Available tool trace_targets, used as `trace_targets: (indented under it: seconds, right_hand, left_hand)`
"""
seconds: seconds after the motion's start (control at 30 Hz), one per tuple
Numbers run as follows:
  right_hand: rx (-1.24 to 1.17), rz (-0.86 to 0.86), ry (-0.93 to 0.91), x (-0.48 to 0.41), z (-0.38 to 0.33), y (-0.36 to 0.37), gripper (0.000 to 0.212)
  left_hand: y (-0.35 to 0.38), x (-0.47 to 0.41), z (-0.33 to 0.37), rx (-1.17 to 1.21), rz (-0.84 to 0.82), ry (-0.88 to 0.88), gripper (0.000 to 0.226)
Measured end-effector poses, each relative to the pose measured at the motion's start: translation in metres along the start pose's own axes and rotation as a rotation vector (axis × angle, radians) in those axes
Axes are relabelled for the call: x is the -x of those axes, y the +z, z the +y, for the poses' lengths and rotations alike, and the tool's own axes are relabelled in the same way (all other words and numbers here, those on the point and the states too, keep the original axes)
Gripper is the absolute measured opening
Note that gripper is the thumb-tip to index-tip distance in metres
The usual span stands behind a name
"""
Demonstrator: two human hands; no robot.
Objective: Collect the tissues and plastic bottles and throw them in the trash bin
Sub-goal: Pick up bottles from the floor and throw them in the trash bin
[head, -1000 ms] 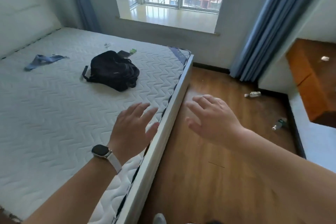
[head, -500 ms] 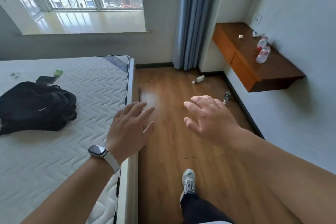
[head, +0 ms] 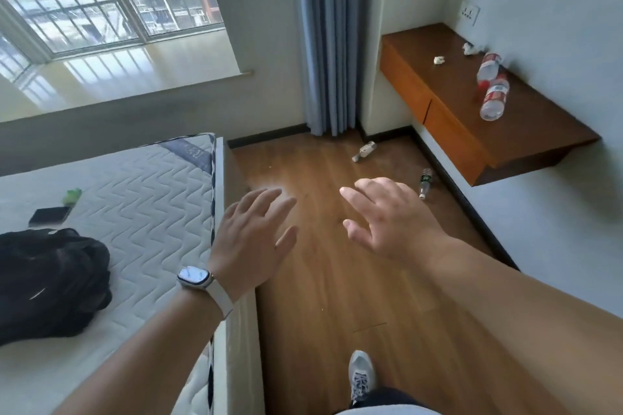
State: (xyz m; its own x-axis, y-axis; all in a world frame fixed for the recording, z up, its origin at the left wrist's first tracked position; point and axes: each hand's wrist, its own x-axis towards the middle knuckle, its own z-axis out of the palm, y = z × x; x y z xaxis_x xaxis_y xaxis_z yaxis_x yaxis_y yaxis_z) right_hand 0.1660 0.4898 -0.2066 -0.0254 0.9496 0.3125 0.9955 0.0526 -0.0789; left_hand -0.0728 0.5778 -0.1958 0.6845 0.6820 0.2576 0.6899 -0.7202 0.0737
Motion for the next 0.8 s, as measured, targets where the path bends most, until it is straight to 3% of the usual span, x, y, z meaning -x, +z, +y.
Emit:
trace_targets:
  seconds: [0.33,0.8]
  right_hand:
    - [0.004,-0.005,0.056,-0.075,0.086,0.013,0.052]
    - [0.076,-0.159,0.263,-0.213,0.124,0.057,0.052]
  left_hand:
    - [0.030,-0.128,-0.003,0.019,0.014,0.064,0.046]
    - [0.093,-0.296,-0.112,0.132,-0.014,0.247,0.046]
